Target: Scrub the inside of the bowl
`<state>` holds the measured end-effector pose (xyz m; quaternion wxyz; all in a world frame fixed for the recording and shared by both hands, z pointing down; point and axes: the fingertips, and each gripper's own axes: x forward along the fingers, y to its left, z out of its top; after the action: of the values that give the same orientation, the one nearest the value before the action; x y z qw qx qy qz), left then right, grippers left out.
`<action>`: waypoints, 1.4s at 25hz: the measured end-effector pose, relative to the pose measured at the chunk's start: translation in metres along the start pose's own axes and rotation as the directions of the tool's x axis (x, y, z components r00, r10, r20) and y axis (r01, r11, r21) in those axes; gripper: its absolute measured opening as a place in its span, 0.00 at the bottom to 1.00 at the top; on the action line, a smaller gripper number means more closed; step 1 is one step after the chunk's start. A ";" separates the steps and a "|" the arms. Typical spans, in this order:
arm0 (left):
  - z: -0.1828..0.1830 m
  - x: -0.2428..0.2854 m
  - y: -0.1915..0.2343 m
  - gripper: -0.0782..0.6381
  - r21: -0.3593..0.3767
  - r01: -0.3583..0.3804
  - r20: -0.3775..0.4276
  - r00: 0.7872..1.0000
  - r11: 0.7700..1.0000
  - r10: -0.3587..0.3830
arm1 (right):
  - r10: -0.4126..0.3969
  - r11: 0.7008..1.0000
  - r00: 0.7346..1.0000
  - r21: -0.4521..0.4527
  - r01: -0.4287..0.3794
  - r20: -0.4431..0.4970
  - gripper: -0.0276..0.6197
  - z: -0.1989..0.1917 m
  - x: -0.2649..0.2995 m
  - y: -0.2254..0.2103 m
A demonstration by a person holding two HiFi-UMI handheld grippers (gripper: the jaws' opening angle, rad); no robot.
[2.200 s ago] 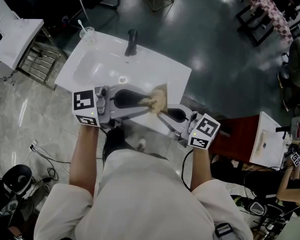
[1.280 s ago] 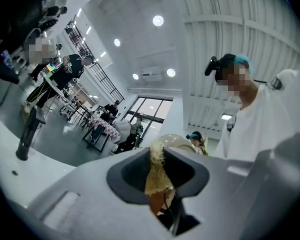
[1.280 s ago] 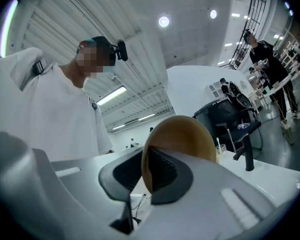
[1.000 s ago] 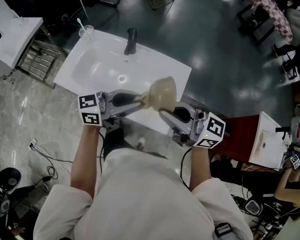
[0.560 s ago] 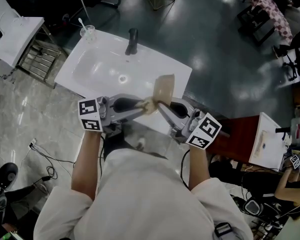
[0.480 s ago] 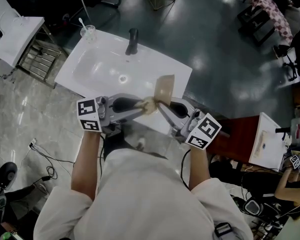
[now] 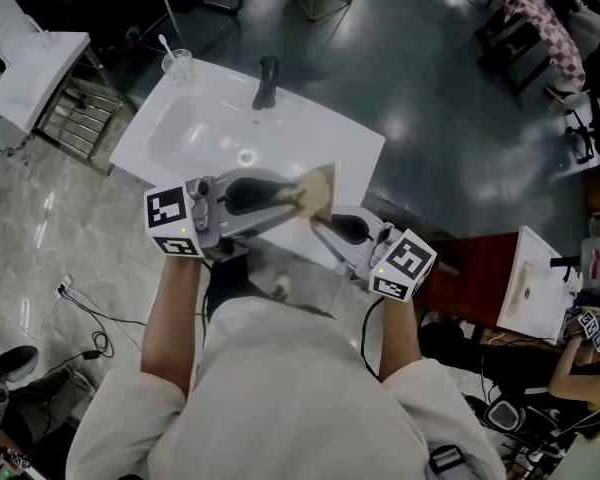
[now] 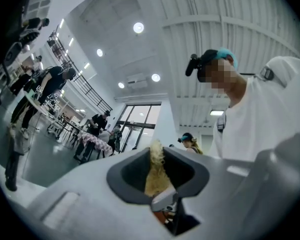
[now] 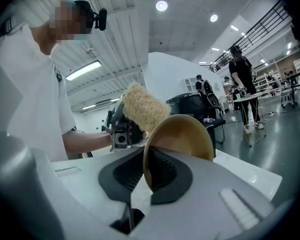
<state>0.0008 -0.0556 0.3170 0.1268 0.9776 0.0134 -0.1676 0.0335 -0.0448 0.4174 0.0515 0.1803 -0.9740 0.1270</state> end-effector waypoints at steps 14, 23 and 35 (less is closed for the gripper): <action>-0.020 -0.007 0.044 0.22 -0.045 -0.112 -0.022 0.994 0.993 0.112 | 0.290 0.957 0.951 -0.013 -0.290 0.106 0.09 0.023 -0.027 0.046; -0.042 -0.022 0.054 0.22 -0.117 -0.147 -0.041 0.989 0.982 0.143 | 0.359 0.933 0.918 -0.034 -0.358 0.172 0.08 0.041 -0.034 0.055; -0.073 -0.017 0.033 0.22 -0.197 -0.094 -0.045 0.995 0.976 0.086 | 0.166 0.982 0.933 0.034 -0.186 0.319 0.06 0.064 -0.035 0.011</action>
<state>0.0105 -0.0691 0.3978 0.2310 0.9625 -0.0120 -0.1416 0.0581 -0.0398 0.3481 -0.1219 0.1120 -0.9774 0.1316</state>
